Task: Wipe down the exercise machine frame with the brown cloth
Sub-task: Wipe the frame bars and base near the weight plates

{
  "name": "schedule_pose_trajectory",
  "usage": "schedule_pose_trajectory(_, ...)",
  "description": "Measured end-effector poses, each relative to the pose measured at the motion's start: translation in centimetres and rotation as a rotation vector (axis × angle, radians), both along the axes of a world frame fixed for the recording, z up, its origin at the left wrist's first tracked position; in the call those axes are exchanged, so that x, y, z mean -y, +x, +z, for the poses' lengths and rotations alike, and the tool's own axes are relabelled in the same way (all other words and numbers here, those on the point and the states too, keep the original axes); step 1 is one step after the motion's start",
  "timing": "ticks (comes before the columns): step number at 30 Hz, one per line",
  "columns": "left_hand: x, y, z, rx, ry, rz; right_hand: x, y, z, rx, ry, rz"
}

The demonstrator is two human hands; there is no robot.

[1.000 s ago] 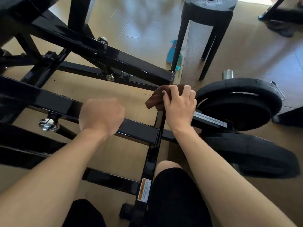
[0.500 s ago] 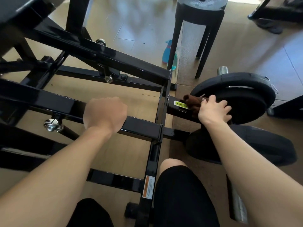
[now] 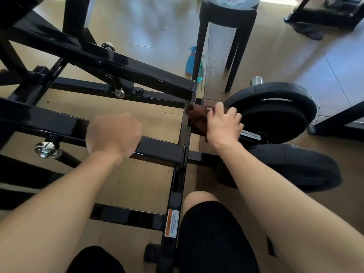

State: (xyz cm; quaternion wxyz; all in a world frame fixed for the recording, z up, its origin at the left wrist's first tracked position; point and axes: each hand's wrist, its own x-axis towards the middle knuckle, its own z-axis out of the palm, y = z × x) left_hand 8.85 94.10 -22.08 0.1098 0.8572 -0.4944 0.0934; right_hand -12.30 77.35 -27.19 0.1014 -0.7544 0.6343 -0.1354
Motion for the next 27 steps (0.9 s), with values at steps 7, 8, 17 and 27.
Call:
schedule_pose_trajectory(7,0.1,0.0,-0.2,0.025,-0.007,-0.003,4.1,-5.1,1.2,-0.174,0.384,-0.149)
schedule_pose_trajectory(8,0.1,0.0,-0.2,0.029,-0.02,0.0,3.7,-4.5,1.5,-0.138,0.364,-0.166)
schedule_pose_trajectory(17,-0.3,-0.2,-0.6,0.068,-0.059,-0.004,-1.7,3.3,1.0,0.063,0.011,0.057)
schedule_pose_trajectory(27,-0.7,0.1,-1.1,0.095,-0.058,-0.034,1.1,1.3,-0.1,0.044,0.012,-0.032)
